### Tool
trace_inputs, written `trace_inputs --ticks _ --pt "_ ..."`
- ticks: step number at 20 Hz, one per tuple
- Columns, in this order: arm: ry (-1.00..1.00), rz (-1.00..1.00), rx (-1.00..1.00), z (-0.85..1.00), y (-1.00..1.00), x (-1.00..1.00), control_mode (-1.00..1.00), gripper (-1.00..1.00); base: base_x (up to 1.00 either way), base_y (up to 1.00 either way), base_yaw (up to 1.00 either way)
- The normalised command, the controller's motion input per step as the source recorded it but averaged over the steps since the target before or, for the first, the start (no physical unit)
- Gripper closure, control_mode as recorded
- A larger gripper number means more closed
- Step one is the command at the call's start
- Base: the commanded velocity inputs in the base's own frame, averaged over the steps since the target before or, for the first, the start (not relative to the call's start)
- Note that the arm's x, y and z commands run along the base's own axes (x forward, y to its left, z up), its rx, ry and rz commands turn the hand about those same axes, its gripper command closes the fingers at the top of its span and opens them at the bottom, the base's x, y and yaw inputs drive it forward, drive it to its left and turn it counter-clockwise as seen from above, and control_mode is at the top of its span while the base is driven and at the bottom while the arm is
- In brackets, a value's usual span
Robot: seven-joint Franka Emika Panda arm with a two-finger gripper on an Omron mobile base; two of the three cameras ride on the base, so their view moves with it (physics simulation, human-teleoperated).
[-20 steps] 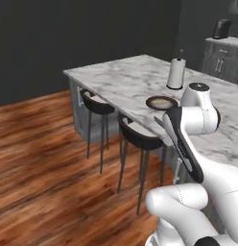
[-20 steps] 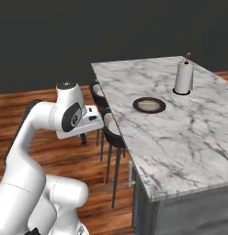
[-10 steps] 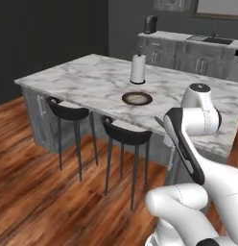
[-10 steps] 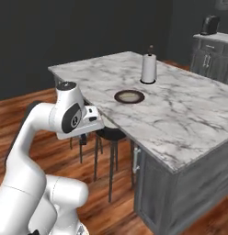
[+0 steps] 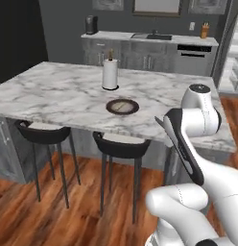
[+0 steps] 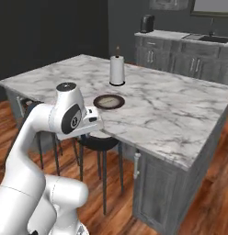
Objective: Retrieve the butter from the fridge and place it on a plate on the dining table. Then retrieve the butter knife by the fridge and place it near the plate.
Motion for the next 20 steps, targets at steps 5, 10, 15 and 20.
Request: trace_inputs --ticks 5,10,15,20 --pt "0.00 0.00 0.00 0.00 0.00 0.00 1.00 1.00 0.46 0.59 -0.52" --pt "0.00 0.00 0.00 0.00 0.00 0.00 1.00 1.00 0.49 0.71 -0.46" --pt "0.00 0.00 0.00 0.00 0.00 0.00 1.00 1.00 0.64 0.82 -0.31" --pt "0.00 0.00 0.00 0.00 0.00 0.00 1.00 1.00 0.59 0.22 -0.18"
